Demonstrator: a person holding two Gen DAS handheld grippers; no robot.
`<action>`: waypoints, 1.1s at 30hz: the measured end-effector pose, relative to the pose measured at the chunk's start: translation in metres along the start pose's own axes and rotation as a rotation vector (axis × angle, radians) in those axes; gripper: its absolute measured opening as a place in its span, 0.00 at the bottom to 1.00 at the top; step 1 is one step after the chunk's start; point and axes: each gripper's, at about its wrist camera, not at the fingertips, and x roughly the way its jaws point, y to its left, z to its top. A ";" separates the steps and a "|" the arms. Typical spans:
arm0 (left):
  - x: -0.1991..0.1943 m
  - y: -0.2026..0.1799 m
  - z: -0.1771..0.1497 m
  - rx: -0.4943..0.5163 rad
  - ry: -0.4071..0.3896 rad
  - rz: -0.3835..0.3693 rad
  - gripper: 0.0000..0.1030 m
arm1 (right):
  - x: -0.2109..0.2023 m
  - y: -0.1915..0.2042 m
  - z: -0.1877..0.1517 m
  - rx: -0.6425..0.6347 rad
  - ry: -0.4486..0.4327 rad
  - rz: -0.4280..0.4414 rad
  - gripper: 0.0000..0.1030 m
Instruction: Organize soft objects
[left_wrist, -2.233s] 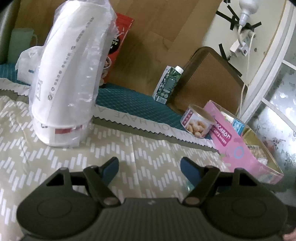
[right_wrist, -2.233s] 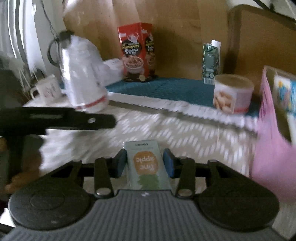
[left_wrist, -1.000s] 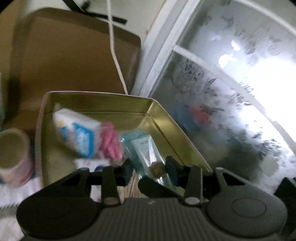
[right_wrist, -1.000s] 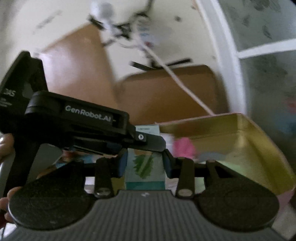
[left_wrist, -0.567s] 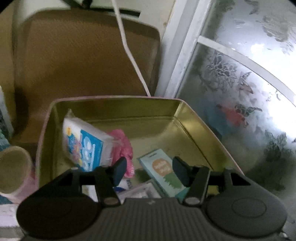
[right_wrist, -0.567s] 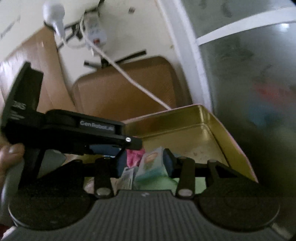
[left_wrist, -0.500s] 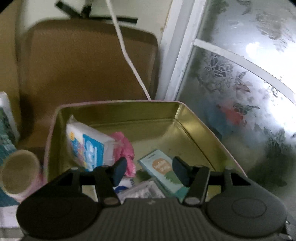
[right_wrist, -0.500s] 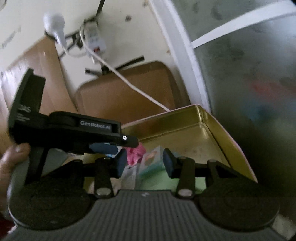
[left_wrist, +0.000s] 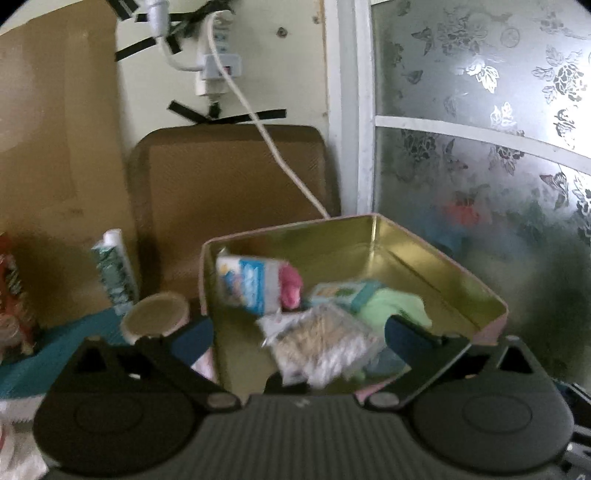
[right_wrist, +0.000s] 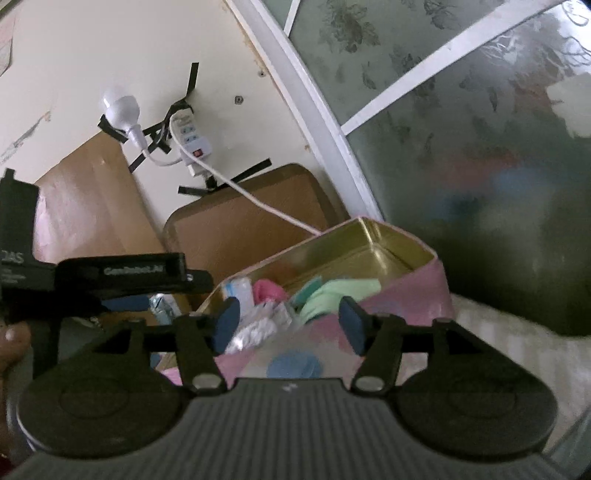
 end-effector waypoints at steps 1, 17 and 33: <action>-0.005 0.001 -0.004 -0.005 0.002 0.008 1.00 | -0.003 0.002 -0.003 0.004 0.012 0.004 0.65; -0.082 0.025 -0.060 -0.007 -0.018 0.134 1.00 | -0.051 0.049 -0.022 -0.034 0.045 0.075 0.77; -0.132 0.025 -0.090 -0.010 -0.013 0.144 1.00 | -0.090 0.069 -0.028 -0.027 0.027 0.150 0.78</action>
